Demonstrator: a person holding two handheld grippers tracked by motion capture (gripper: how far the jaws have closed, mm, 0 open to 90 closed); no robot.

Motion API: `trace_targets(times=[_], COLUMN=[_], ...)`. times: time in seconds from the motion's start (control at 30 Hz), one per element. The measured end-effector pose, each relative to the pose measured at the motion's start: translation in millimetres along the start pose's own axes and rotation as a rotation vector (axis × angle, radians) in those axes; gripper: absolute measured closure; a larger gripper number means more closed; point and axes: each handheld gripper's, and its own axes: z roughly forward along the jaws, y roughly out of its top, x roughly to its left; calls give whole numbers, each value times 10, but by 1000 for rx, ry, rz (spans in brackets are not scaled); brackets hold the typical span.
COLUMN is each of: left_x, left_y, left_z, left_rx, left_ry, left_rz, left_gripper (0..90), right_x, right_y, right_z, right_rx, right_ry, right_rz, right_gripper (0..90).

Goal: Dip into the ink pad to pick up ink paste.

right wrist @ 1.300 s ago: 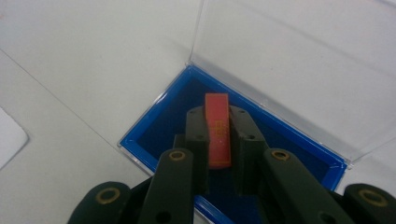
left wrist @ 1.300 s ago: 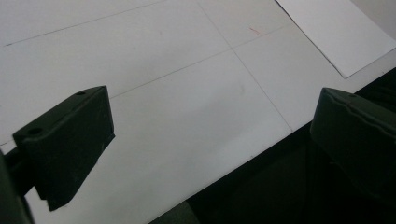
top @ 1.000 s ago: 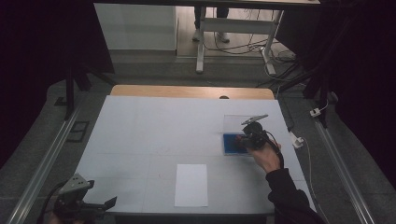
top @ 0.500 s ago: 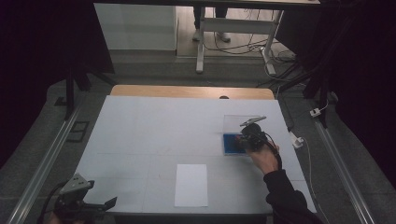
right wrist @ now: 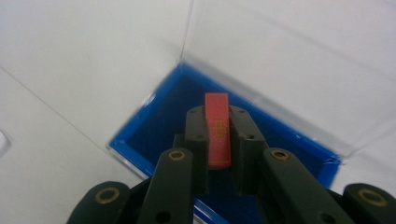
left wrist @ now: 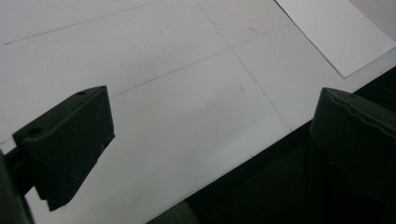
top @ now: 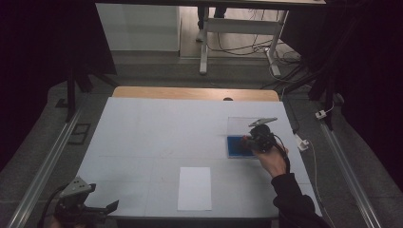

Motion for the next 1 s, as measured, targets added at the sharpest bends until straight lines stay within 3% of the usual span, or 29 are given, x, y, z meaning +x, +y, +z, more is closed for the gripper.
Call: trace_targets(times=[0.37, 0.6, 1.0], left_x=[1, 4, 3], left_y=[0, -1, 0], left_z=[-1, -2, -1], left_rx=[-1, -2, -1], left_ry=[-1, -4, -4], left_rz=[-1, -3, -2], left_gripper=[0, 0, 0], right_x=[-134, -190, -202], right_y=[4, -29, -74], right_z=[-151, -87, 76], right_rx=[-37, -7, 62], right_ry=[36, 41, 22], right_rz=[105, 139, 97], right_gripper=[791, 792, 793])
